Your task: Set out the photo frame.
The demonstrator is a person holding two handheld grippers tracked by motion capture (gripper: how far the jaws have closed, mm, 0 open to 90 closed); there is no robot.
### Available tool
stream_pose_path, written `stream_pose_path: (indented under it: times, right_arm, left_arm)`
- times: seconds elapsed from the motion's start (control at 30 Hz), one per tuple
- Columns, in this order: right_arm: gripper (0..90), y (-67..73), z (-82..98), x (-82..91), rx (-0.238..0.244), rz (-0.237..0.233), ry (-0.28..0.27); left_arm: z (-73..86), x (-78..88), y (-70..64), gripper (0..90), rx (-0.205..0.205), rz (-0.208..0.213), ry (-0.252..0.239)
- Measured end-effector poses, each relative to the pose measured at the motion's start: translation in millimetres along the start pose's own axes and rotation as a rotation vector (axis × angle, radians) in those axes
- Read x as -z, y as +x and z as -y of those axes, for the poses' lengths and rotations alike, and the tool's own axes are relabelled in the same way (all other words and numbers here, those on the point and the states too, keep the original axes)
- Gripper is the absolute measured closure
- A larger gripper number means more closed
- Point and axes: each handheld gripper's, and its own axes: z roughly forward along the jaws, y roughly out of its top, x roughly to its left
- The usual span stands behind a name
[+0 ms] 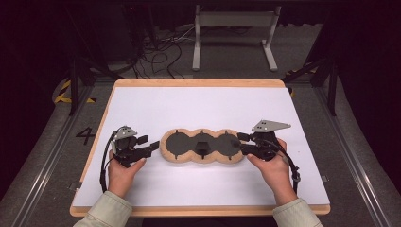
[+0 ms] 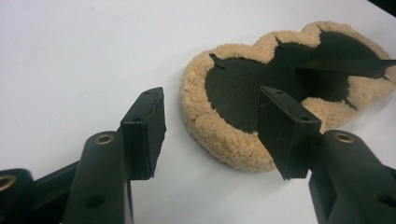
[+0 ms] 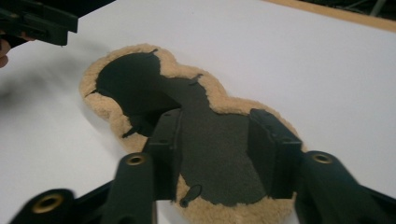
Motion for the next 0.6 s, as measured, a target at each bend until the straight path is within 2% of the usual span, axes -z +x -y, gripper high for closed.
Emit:
stream_pose_path:
  times: [0.07, 0.1, 0.13, 0.17, 0.2, 0.37, 0.4, 0.57, 0.6]
  right_arm:
    - [47.1, -5.1, 1.5, -1.0, -0.036, 0.004, 0.023]
    - [47.1, -5.1, 1.5, -1.0, -0.036, 0.004, 0.023]
    - [41.1, -9.6, 3.6, -3.1, -0.042, 0.025, 0.056]
    - [41.1, -10.9, 4.6, -4.0, -0.044, 0.034, 0.062]
    - [37.0, -13.3, 6.3, -5.4, -0.049, 0.043, 0.07]
    - [26.3, -23.0, 13.2, -13.3, -0.094, 0.052, 0.123]
    - [25.6, -25.4, 14.7, -15.6, -0.105, 0.054, 0.141]
    - [23.8, -30.8, 19.0, -21.1, -0.136, 0.037, 0.177]
    - [22.6, -32.7, 20.8, -24.6, -0.146, 0.029, 0.2]
  left_arm:
    - [0.0, -1.1, 0.0, 42.2, 0.001, 0.006, 0.01]
    - [0.1, -2.5, -0.5, 42.2, 0.007, 0.006, 0.014]
    - [0.0, -5.2, -0.2, 41.4, 0.01, 0.009, 0.024]
    - [0.0, -5.2, -0.2, 41.0, 0.01, 0.009, 0.024]
    - [-0.1, -8.2, 0.8, 40.5, 0.01, 0.01, 0.042]
    - [0.4, -15.0, 3.1, 36.0, 0.028, 0.035, 0.072]
    - [0.6, -19.0, 4.5, 35.4, 0.039, 0.053, 0.096]
    - [1.8, -26.5, 5.9, 33.1, 0.054, 0.06, 0.125]
    - [2.4, -30.4, 5.8, 32.4, 0.055, 0.06, 0.136]
